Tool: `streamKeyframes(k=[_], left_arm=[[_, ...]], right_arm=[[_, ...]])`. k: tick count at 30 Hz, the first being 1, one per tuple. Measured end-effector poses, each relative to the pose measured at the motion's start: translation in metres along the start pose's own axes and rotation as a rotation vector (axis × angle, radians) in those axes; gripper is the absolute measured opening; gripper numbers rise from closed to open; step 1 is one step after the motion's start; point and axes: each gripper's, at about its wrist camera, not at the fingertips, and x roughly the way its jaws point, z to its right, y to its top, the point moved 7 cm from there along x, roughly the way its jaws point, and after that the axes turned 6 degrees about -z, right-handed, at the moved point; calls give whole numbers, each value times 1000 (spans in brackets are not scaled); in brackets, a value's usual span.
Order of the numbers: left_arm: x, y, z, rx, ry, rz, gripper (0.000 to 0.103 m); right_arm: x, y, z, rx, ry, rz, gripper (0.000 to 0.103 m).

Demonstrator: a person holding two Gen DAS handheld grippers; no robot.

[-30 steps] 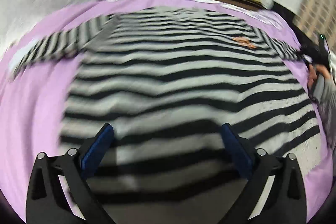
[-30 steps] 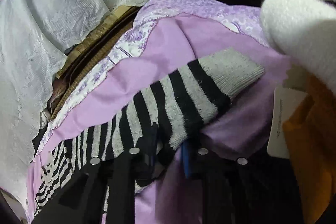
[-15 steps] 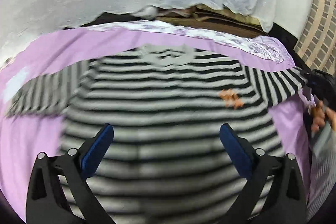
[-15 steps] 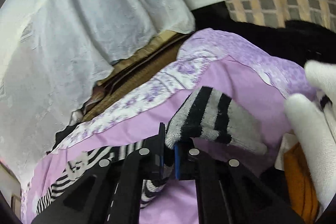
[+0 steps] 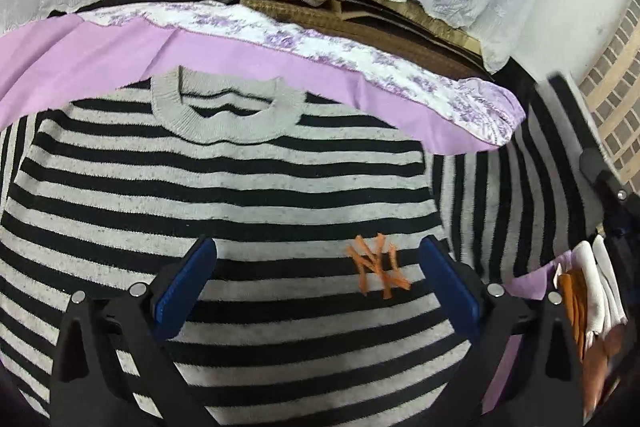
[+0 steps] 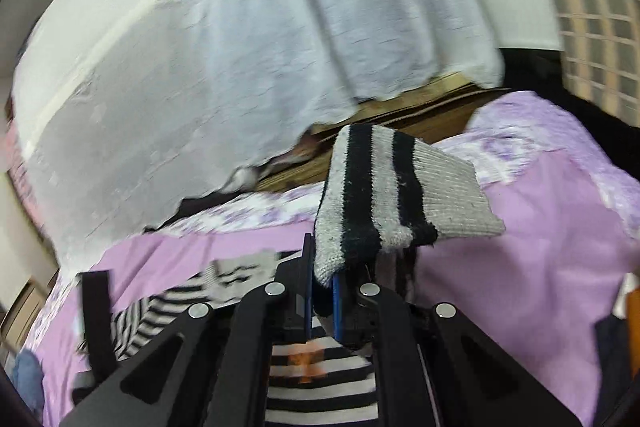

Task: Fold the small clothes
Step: 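Carry the sleeve across the chest and open the right tool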

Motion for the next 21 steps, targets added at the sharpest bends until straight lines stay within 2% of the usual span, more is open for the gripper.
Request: streamKeyframes(k=[5, 8, 14, 17, 18, 21], left_arm=[[2, 4, -39, -61, 14, -5, 99], [-8, 7, -84, -123, 80, 8, 98], [-31, -3, -171, -269, 143, 26, 98], [-34, -12, -191, -275, 134, 40, 98], [-35, -13, -193, -276, 109, 51, 98], [-37, -13, -192, -260, 116, 76, 98]], right_arm=[[27, -20, -59, -73, 65, -82, 8], [49, -35, -92, -140, 58, -121, 8], [101, -77, -129, -256, -4, -235, 8], [116, -95, -135, -299, -21, -273, 8], [120, -100, -138, -314, -32, -281, 8], [124, -109, -148, -375, -65, -288, 8]])
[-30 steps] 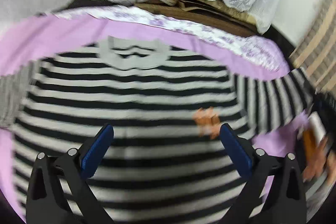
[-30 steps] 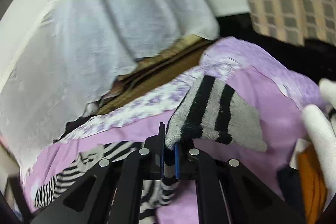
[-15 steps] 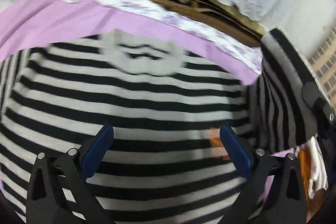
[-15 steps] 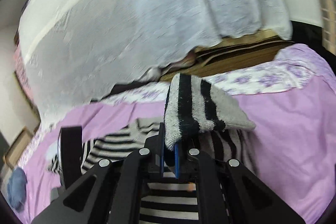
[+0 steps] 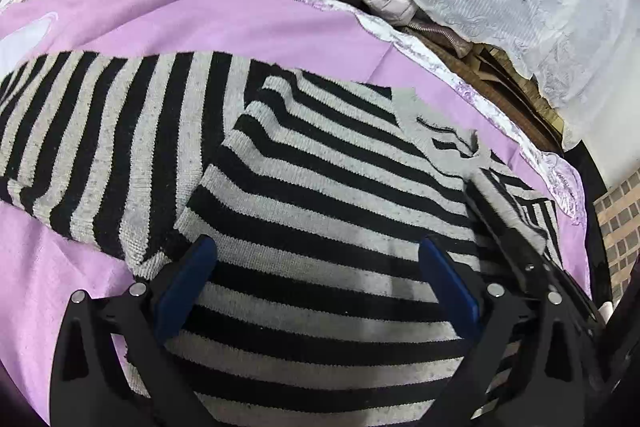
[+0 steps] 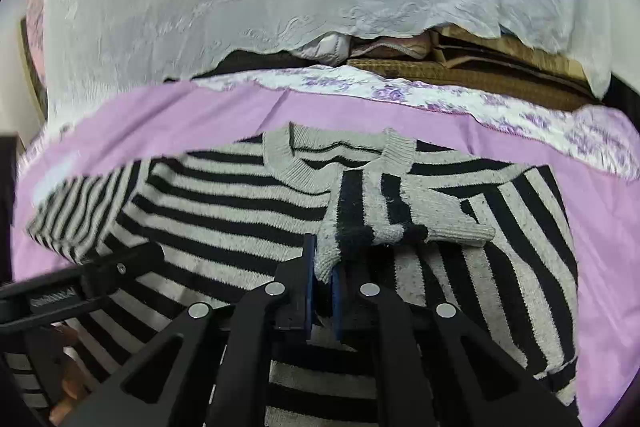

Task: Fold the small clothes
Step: 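Carry the sleeve across the chest and open the right tool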

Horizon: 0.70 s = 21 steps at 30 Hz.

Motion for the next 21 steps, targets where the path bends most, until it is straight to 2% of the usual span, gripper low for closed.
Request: streamKeyframes(k=[4, 7, 11, 16, 21], left_arm=[[-11, 1, -3, 3, 11, 42, 98], [-24, 4, -12, -18, 20, 87, 98], [-31, 7, -21, -44, 4, 98, 98], [-48, 6, -15, -7, 42, 134, 98], [-72, 4, -11, 32, 36, 168, 98]], right_arm=[[6, -1, -13, -76, -45, -21, 16], [7, -4, -25, -124, -40, -37, 40], [3, -9, -27, -140, -22, -52, 43], [-18, -21, -6, 6, 134, -84, 56], [-41, -17, 35, 217, 249, -82, 58]])
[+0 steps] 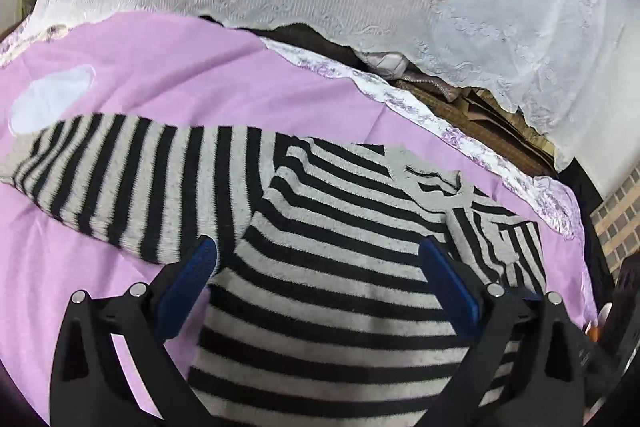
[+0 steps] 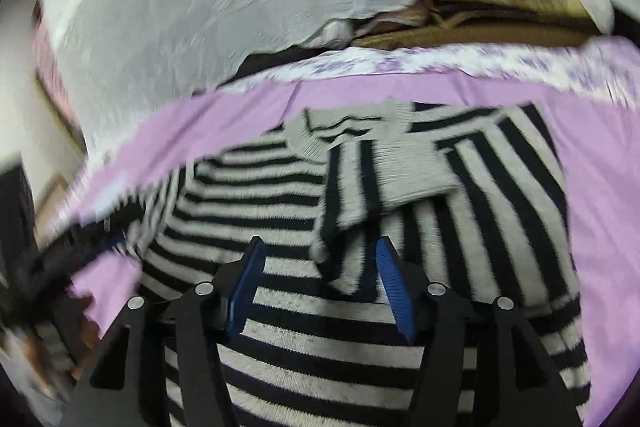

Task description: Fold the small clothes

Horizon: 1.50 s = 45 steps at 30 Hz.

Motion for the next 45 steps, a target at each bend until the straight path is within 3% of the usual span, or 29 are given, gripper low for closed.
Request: streamKeyframes(k=[9, 13, 17, 20, 26, 31, 33, 34, 35, 36, 39, 41, 45], left_arm=[[-11, -31, -66, 62, 210, -37, 98], [-4, -37, -90, -35, 200, -86, 98], [-5, -37, -94, -42, 199, -73, 99], [-4, -37, -95, -52, 203, -73, 99], [-3, -35, -96, -70, 193, -68, 99], [0, -35, -95, -63, 195, -77, 99], [1, -35, -94, -61, 194, -79, 99], [1, -36, -94, -60, 193, -81, 99], [2, -36, -93, -59, 194, -82, 99], [3, -36, -93, -57, 195, -85, 99], [4, -37, -92, -54, 197, -88, 98], [4, -37, -93, -53, 198, -89, 99], [5, -38, -92, -52, 200, -90, 99]], right_arm=[[11, 23, 59, 363, 107, -49, 54], [34, 19, 72, 499, 142, -80, 43], [51, 22, 75, 532, 106, -69, 14], [53, 29, 60, 476, 82, -45, 8], [46, 42, -19, 195, 56, -10, 8], [71, 33, -70, 72, 32, -62, 8], [84, 25, -78, 28, 4, -79, 12], [91, 20, -81, 8, -9, -99, 24], [97, 14, -84, -10, -12, -123, 43], [103, 7, -89, -32, 9, -151, 50], [95, 4, -95, -93, 2, -115, 52], [74, 9, -95, -83, 43, -59, 51], [56, 21, -79, -93, -64, 16, 46]])
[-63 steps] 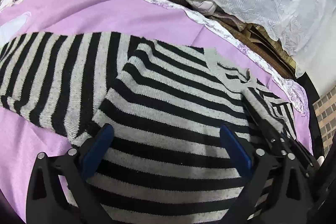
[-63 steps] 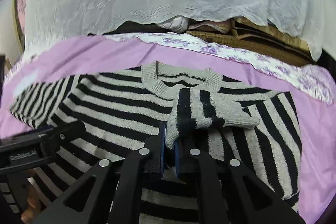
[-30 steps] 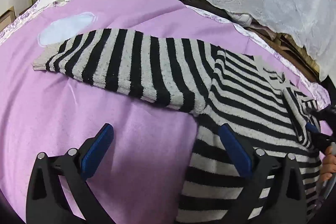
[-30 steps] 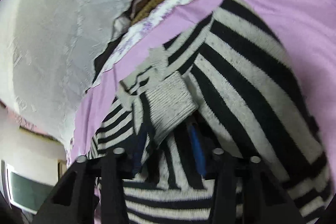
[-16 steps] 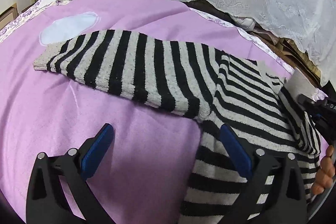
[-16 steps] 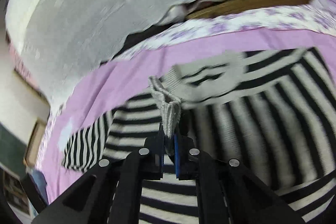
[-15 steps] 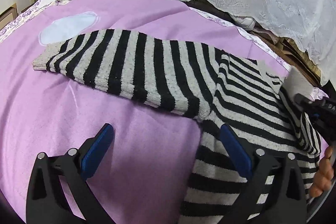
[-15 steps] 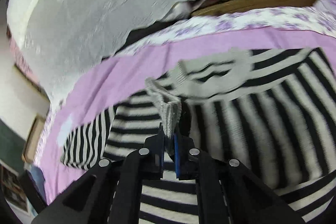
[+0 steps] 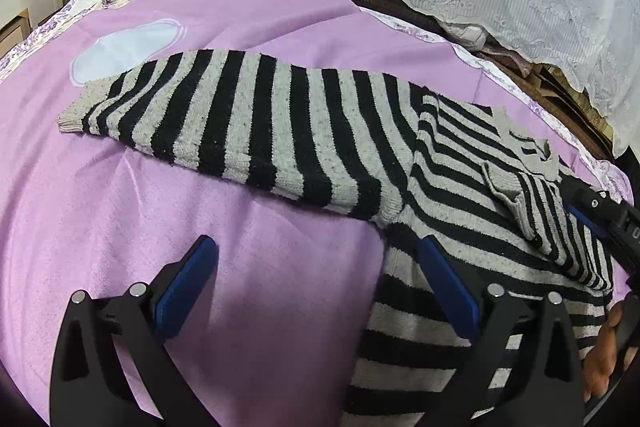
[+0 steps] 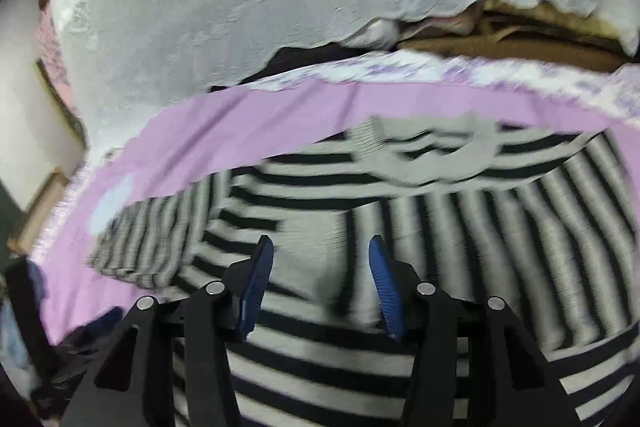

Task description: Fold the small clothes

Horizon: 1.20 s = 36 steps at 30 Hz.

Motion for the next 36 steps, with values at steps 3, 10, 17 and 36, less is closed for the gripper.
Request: streamKeyframes(k=[3, 10, 17, 36], left_arm=[[2, -1, 0, 2, 5, -2, 99], [4, -2, 0, 13, 14, -9, 99], [6, -3, 2, 22, 28, -10, 99], [4, 1, -3, 12, -11, -22, 99]], right_arm=[[19, -13, 25, 19, -88, -93, 46], [-3, -14, 38, -6, -54, -60, 45], [-31, 19, 142, 172, -255, 0, 45], [-44, -40, 168, 150, -304, -38, 55]])
